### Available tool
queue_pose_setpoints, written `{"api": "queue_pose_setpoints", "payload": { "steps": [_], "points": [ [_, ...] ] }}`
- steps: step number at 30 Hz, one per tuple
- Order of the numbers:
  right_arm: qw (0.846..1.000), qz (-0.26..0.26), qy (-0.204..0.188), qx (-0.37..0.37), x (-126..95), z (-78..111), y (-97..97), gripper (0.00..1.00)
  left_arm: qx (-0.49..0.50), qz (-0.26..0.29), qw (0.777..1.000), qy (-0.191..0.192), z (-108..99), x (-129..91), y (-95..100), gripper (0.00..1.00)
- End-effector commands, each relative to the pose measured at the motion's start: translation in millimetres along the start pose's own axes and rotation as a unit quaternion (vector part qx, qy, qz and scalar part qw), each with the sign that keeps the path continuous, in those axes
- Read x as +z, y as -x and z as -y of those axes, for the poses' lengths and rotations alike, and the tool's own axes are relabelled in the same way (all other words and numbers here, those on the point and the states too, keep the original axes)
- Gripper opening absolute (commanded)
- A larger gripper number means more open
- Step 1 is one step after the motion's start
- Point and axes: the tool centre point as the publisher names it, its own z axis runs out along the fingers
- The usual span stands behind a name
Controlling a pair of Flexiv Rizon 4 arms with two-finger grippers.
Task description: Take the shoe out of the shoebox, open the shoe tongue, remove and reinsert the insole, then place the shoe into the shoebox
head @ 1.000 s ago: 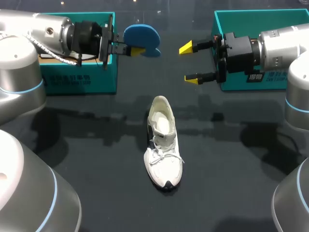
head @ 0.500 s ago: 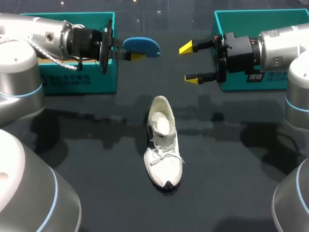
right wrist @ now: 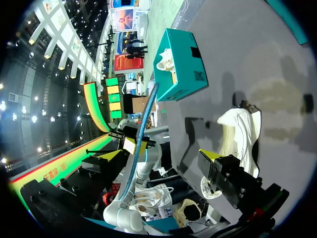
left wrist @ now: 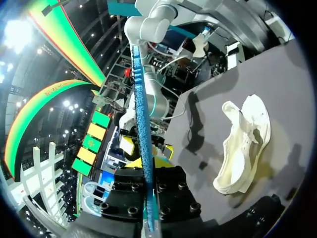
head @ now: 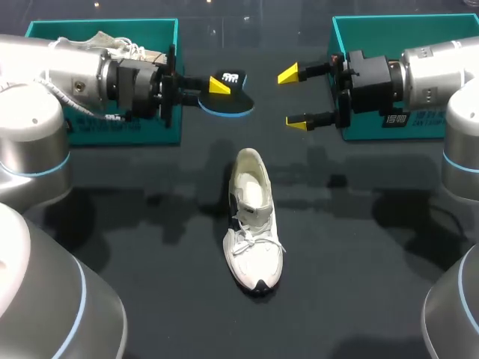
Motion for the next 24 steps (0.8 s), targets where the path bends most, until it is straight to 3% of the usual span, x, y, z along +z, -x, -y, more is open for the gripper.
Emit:
{"api": "queue_pose_setpoints", "payload": {
  "steps": [1, 7, 12, 24],
  "points": [
    [1.000, 0.002, 0.001, 0.001, 1, 0.1, -0.3, 1.00, 0.025, 0.003, 0.999, 0.027, 2, 2, -4.7, 0.00],
    [1.000, 0.002, 0.001, 0.001, 1, 0.1, -0.3, 1.00, 0.108, 0.010, 0.993, 0.054, -21, 10, -22.3, 0.00],
    [1.000, 0.001, 0.001, 0.000, 3, 0.2, -0.4, 1.00, 0.134, 0.037, 0.988, 0.062, -36, 9, -23.4, 0.00],
    [1.000, -0.015, 0.000, -0.008, 26, 9.8, -1.7, 1.00, 0.190, 0.027, 0.980, 0.057, -45, 13, -19.6, 0.00]
  ]
}}
